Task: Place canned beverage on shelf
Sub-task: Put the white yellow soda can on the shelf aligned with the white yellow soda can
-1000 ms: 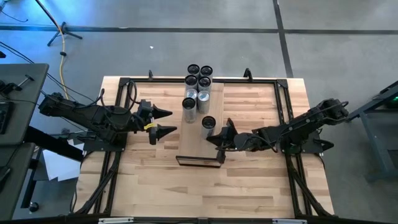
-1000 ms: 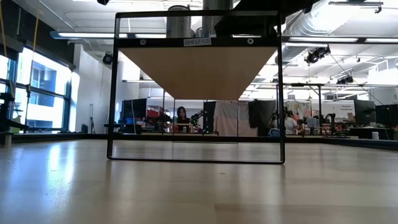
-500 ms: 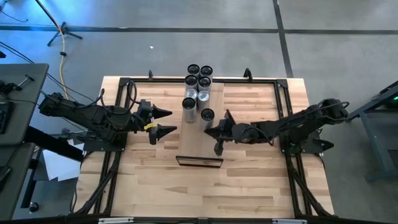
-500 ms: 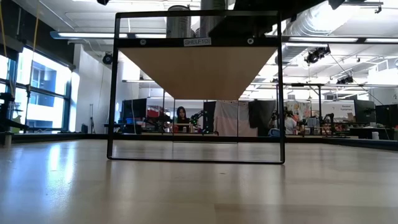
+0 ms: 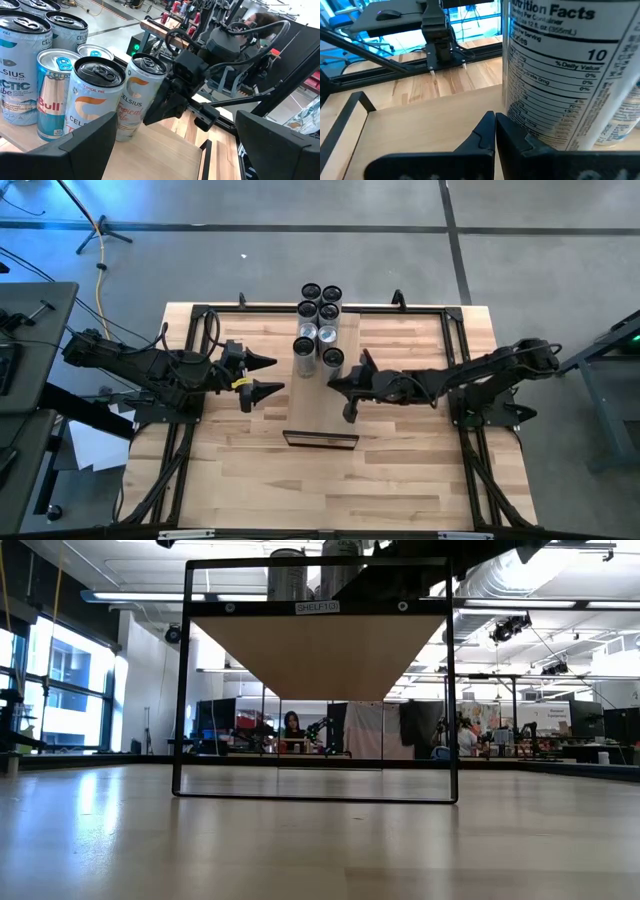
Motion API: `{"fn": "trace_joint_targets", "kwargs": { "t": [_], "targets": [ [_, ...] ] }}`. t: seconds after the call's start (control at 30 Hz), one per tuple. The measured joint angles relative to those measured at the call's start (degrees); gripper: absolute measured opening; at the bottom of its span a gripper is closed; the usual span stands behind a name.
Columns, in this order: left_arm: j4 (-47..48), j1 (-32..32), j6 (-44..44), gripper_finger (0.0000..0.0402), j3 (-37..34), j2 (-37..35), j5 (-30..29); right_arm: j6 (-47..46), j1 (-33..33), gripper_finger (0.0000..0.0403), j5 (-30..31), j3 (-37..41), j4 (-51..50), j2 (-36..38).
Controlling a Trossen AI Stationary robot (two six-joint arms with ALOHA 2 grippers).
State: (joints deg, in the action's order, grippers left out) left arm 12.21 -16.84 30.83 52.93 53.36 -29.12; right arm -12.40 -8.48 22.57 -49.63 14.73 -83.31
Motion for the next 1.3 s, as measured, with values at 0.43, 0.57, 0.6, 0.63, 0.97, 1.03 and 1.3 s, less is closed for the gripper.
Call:
{"fn": "trace_joint_targets", "kwargs": {
  "t": [0.43, 0.57, 0.6, 0.63, 0.97, 1.03, 1.3],
  "targets": [
    [-0.04, 0.0, 0.0, 0.0374, 0.0, 0.0, -0.02, 2.52, 1.85, 0.0, -4.42, 0.0, 0.06, 0.02],
    [-0.04, 0.0, 0.0, 0.0374, 0.0, 0.0, -0.02, 3.83, 2.09, 0.0, -4.54, 0.0, 0.08, 0.02],
    [-0.04, 0.0, 0.0, 0.0374, 0.0, 0.01, -0.02, 3.89, 2.2, 0.0, -4.66, 0.02, 0.08, 0.02],
    [-0.04, 0.0, 0.0, 0.0374, 0.0, 0.02, -0.02, 3.9, 2.48, 0.0, -4.72, 0.0, 0.09, 0.02],
    [-0.04, 0.01, 0.0, 0.0374, 0.0, 0.02, -0.04, 3.89, 5.13, 0.0, -7.1, 0.02, 2.8, 0.02],
    [-0.04, 0.0, 0.0, 0.0374, 0.0, 0.02, -0.04, 3.6, 5.29, 0.0, -8.02, 0.02, 3.51, 0.02],
    [-0.04, 0.0, 0.0, 0.0374, 0.0, 0.02, -0.04, 3.33, 4.58, 0.0, -19.1, 0.02, 2.52, 0.89]
  ]
}}
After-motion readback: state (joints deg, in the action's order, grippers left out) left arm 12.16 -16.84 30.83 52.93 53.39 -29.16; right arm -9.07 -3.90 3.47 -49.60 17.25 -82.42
